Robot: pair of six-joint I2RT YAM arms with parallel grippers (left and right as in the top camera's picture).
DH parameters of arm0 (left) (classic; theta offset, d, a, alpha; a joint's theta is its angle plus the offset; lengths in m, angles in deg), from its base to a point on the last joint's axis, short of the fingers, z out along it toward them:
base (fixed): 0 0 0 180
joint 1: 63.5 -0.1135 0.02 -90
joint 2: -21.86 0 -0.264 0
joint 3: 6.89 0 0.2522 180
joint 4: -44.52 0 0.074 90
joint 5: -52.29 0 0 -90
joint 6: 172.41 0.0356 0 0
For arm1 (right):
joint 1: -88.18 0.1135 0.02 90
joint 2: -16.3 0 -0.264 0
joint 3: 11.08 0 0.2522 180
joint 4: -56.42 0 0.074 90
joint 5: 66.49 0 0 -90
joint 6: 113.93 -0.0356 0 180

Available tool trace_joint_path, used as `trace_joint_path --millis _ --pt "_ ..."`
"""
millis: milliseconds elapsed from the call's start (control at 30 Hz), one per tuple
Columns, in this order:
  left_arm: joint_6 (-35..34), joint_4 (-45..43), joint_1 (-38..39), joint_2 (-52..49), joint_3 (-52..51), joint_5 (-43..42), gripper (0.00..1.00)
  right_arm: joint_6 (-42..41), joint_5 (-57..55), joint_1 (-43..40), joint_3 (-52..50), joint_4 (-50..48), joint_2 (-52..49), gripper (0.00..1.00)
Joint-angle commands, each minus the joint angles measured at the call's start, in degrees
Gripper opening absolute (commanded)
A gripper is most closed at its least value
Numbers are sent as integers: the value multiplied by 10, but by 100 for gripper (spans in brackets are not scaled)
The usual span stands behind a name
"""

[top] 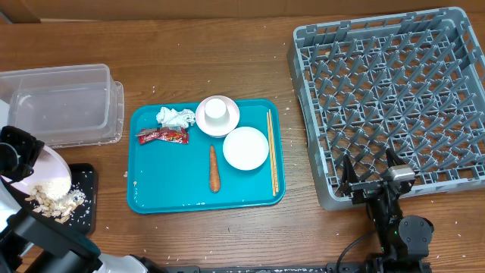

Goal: Sort waste into correct bins and load items into the dishwasher
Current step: 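Tilt the plate with the left gripper to dump rice onto the black tray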

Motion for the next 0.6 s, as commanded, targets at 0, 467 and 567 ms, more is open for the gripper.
trace_joint_path --millis 0,467,567 --pt "19 1 -21 -3 -4 -95 4 2 -5 -2 -6 -2 6 100" --pt "10 30 -99 -2 -4 -218 4 2 -5 -2 -6 -2 6 100" --pt "0 51 -124 -2 -4 -223 4 2 -5 -2 -6 -2 6 100"
